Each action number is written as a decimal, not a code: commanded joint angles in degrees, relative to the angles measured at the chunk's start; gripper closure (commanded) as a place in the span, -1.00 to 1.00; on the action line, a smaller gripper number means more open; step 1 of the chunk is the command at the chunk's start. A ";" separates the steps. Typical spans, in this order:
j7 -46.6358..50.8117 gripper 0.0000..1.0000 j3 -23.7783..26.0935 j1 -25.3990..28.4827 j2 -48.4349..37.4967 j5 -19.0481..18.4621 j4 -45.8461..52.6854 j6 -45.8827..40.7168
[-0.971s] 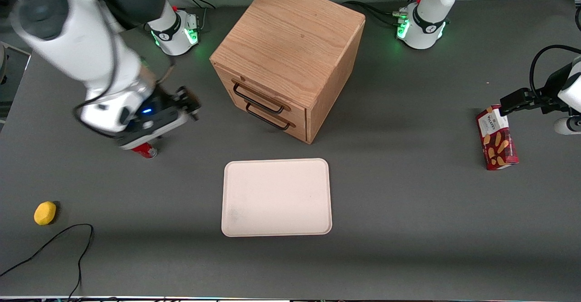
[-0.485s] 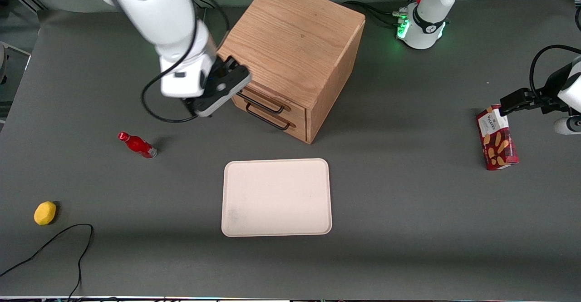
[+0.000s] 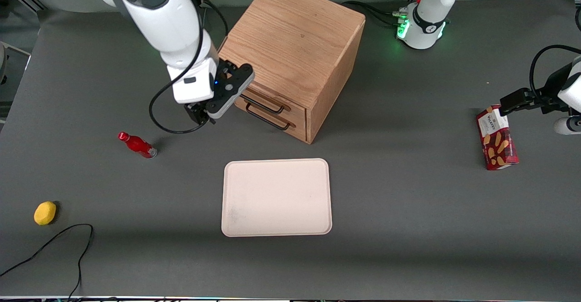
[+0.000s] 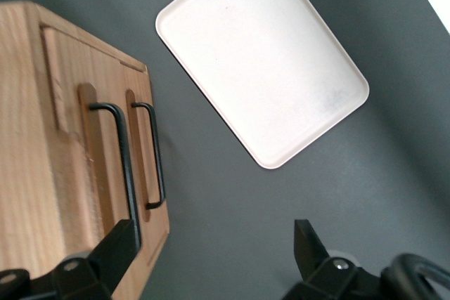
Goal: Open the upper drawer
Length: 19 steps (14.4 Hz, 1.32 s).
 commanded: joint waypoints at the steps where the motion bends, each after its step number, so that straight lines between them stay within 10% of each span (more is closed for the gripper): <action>1: -2.14 -1.00 -1.23 1.40 -3.29 3.02 -4.55 1.68; 19: -7.57 -1.00 -0.88 2.37 -4.08 11.13 -4.55 -2.62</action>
